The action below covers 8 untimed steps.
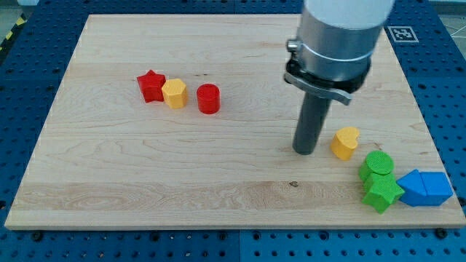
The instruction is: Move the yellow heart to the blue triangle
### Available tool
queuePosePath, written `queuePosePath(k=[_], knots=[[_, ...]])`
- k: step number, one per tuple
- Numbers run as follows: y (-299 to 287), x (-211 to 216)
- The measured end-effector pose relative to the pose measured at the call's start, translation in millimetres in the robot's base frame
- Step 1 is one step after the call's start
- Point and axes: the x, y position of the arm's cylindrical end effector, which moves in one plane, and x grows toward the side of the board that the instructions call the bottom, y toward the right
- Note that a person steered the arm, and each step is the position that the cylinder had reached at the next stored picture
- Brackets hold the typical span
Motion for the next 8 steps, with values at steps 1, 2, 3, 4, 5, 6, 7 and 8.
queuePosePath(k=[1,2,3,4,5,6,7,8], knots=[[24.8,0.0],[58.7,-0.1],[74.3,-1.1],[74.6,-13.5],[78.6,-33.9],[94.0,-42.5],[115.7,-42.5],[118.3,-42.5]])
